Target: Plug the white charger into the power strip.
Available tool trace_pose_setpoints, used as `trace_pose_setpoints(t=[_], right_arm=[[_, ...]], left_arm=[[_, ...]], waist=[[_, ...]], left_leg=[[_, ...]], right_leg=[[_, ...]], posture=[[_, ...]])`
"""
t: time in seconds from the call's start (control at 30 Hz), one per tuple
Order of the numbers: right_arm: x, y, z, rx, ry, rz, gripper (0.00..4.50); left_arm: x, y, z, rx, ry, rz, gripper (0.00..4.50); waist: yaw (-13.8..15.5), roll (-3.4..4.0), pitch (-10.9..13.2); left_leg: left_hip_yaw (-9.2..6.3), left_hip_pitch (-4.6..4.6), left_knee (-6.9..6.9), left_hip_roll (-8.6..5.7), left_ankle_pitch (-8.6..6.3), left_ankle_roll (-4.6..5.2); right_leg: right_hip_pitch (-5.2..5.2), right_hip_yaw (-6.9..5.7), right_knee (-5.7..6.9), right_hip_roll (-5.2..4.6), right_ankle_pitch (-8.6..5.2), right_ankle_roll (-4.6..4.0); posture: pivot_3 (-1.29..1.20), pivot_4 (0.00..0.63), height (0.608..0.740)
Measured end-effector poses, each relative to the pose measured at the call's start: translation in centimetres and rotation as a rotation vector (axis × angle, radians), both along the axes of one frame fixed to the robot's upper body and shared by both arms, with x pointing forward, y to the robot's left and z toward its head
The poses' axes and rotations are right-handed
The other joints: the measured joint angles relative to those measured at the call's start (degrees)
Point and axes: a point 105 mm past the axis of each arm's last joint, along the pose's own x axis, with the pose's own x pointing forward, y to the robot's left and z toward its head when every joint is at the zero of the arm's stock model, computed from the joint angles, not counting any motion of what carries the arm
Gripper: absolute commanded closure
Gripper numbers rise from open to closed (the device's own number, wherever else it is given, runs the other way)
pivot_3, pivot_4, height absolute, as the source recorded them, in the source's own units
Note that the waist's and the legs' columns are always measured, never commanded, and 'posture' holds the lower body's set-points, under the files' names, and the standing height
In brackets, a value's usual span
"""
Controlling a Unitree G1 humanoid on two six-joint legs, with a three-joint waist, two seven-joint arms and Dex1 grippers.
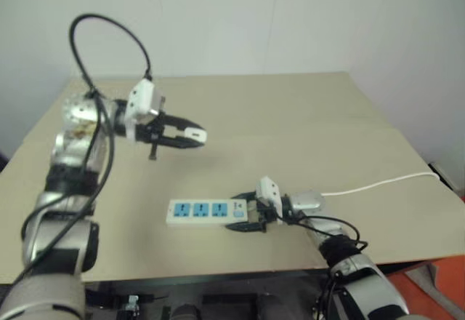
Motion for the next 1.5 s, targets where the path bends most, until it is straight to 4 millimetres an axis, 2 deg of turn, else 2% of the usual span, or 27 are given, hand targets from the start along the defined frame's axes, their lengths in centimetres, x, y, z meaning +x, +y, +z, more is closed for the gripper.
trace_pose_setpoints(t=[0.17, 0.4, 1.03, 1.23, 1.5], right_arm=[[0.2, 0.0, -0.1, -0.004, 0.012, 0.0, 1.08], [0.3, -0.1, -0.2, -0.013, 0.013, 0.004, 1.08], [0.5, 0.0, -0.2, -0.015, 0.008, 0.002, 1.08], [0.5, -0.1, -0.2, -0.016, 0.007, 0.002, 1.08], [0.5, -0.1, -0.2, -0.016, 0.007, 0.003, 1.08]], left_arm=[[-2.3, 0.0, 1.1, -0.137, 0.067, -0.027, 3.47], [-3.1, -0.6, 0.2, -0.181, 0.134, -0.031, 3.47], [-2.3, -3.9, -3.4, -0.197, 0.23, -0.113, 3.47], [-2.3, -4.1, -5.6, -0.208, 0.329, -0.094, 3.47], [-2.5, -4.5, -7.1, -0.191, 0.396, -0.09, 3.47]], waist=[[0.13, 0.0, 0.0], [0.15, 0.0, 0.0], [0.16, 0.0, 0.0], [0.19, 0.0, 0.0], [0.17, 0.0, 0.0]], left_leg=[[0.0, 0.39, -0.01, 0.0, 0.0, 0.0], [0.0, 0.65, -0.02, 0.0, 0.0, 0.0], [-0.01, 0.64, -0.04, 0.0, -0.01, 0.0], [-0.01, 0.63, -0.04, 0.0, 0.0, 0.0], [-0.01, 0.63, -0.06, 0.0, -0.01, 0.0]], right_leg=[[0.33, 0.0, 0.04, 0.01, -0.04, -0.01], [0.66, -0.01, -0.07, 0.02, -0.19, 0.21], [0.67, -0.01, -0.1, 0.02, -0.19, 0.2], [0.67, -0.01, -0.11, 0.02, -0.2, 0.21], [0.67, -0.01, -0.14, 0.02, -0.2, 0.21]], posture=[[0.0, 0.15, 0.74], [0.0, 0.15, 0.74], [0.0, 0.15, 0.74], [0.0, 0.15, 0.74], [0.0, 0.15, 0.74]])
